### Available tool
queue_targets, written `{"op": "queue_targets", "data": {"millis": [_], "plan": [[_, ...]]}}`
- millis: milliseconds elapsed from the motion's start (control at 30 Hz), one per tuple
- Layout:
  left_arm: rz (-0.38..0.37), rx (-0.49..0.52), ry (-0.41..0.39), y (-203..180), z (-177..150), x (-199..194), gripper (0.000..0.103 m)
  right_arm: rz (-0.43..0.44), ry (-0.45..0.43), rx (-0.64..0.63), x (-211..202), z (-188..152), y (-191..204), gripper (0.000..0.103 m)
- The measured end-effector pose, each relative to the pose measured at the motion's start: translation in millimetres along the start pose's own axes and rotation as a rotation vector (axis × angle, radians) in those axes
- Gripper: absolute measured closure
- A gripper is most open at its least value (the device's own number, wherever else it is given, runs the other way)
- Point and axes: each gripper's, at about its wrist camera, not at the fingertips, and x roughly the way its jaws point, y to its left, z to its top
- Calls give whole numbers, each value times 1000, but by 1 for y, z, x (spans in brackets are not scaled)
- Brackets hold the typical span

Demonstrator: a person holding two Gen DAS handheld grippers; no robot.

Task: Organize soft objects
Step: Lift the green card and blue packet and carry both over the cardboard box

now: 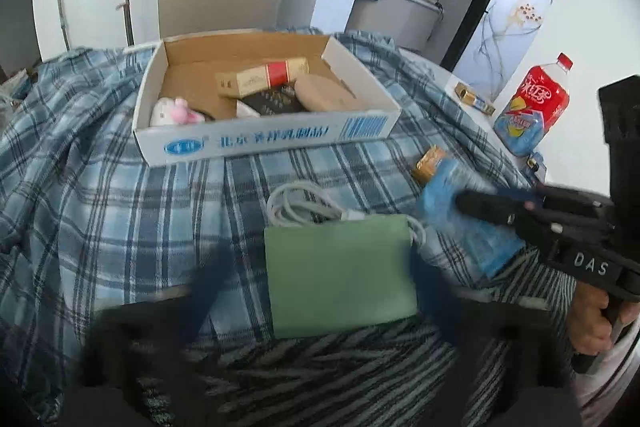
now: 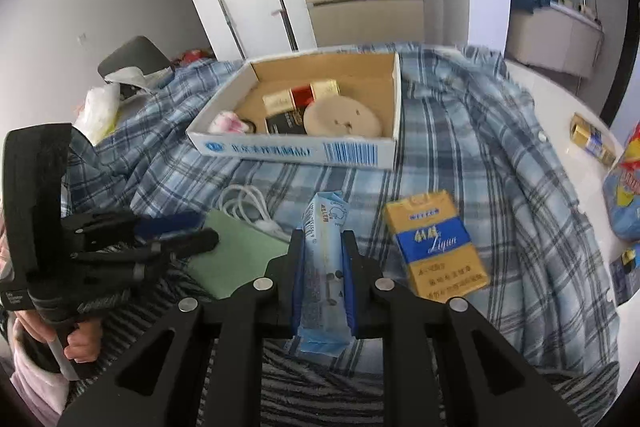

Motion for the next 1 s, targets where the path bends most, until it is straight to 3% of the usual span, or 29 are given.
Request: {"op": "queue_targets", "data": {"millis": [100, 167, 300, 433, 567, 733, 833, 1000], "plan": [[12, 37, 36, -5, 9, 2, 5, 39, 44, 35, 2, -5, -8, 87], [45, 146, 48, -17, 15, 1, 5, 28, 45, 28, 0, -8, -11, 87], [163, 523, 115, -58, 14, 6, 5, 19, 18, 34, -9, -8, -22, 87], [194, 747, 221, -84, 4, 13, 5, 57, 30, 27, -15, -8, -25, 87], [232, 852, 319, -95, -3, 29, 5, 72, 36, -2, -17, -9, -20, 87], [233, 844, 384, -94, -1, 55, 5, 96, 34, 9, -19, -10, -20, 87], [190, 842, 428, -88, -2, 60, 5, 99, 39, 24, -19, -11, -26, 87], [137, 863, 423, -83, -2, 47, 7, 104, 55, 33, -20, -17, -34, 87]]}}
